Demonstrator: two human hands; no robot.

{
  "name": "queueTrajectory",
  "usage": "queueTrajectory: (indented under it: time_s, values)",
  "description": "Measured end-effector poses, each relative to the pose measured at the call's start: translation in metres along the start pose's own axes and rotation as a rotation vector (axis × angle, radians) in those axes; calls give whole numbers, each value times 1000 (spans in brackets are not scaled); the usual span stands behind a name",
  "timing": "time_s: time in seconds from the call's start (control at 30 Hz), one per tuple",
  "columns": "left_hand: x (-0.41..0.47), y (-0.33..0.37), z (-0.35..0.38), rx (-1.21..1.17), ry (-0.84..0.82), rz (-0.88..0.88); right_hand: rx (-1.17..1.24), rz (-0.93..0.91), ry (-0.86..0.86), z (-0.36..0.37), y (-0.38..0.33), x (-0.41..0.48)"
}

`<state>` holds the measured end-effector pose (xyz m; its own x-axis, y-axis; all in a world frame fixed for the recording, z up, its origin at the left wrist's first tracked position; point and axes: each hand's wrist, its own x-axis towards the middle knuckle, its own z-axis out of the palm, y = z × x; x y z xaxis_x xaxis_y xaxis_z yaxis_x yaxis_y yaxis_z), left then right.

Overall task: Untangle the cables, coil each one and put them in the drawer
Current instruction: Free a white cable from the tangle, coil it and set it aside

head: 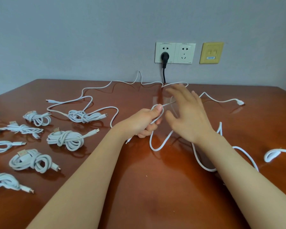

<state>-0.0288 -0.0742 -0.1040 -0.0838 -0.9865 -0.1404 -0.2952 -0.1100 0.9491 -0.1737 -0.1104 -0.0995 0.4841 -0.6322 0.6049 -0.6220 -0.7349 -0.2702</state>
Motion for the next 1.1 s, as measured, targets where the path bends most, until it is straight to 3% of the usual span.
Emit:
queueTrajectory:
  time_s: [0.1, 0.23, 0.4, 0.6, 0.67, 0.8, 0.93, 1.1]
  values:
    - [-2, 1, 1, 11, -25, 11, -87, -53, -137, 0, 3, 0]
    - [-2, 0, -2, -29, -15, 25, -51, -38, -139, -6, 8, 5]
    - [0, -3, -7, -80, 33, 47, 138, 72, -211, -12, 11, 0]
    - [4, -3, 1, -43, 74, 113, 175, 195, 42, -6, 4, 2]
    - [5, -1, 8, -56, 90, 146, 207, 251, 49, -4, 3, 3]
    - [6, 1, 15, -18, 185, 240, 262, 341, -16, 3, 4, 1]
    - [8, 2, 23, 80, 308, 341, 482, 474, -33, 7, 2, 3]
    - [11, 4, 29, 202, 478, 334, 723, 574, -97, 6, 0, 0]
